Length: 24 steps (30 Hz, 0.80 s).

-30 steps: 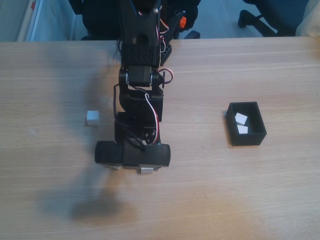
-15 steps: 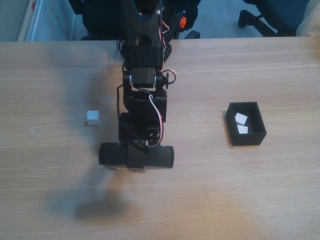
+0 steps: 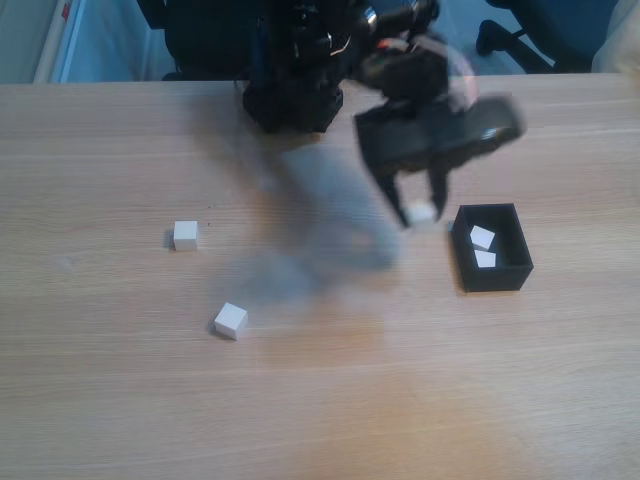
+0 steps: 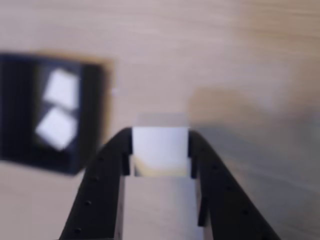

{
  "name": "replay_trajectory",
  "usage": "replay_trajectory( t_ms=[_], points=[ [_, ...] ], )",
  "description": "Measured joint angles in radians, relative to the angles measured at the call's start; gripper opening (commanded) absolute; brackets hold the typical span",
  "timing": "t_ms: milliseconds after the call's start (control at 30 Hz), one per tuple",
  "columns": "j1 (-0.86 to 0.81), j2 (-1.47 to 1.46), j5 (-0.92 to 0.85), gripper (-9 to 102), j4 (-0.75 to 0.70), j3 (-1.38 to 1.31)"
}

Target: Pick blocks and place them in the box.

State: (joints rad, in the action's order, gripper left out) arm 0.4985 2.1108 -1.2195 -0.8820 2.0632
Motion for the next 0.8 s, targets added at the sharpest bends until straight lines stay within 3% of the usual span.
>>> replay_trajectory(
  t_ms=[300,500,667,800],
  points=[
    [0.245,-0.04,0.04,3,-0.017,-0.041],
    [0.247,-0.176,0.04,8,0.006,-0.133],
    [0.232,-0.285,0.061,18,0.006,-0.239],
    [0.209,-0.333,0.057,19,-0.009,-0.295]
  ],
)
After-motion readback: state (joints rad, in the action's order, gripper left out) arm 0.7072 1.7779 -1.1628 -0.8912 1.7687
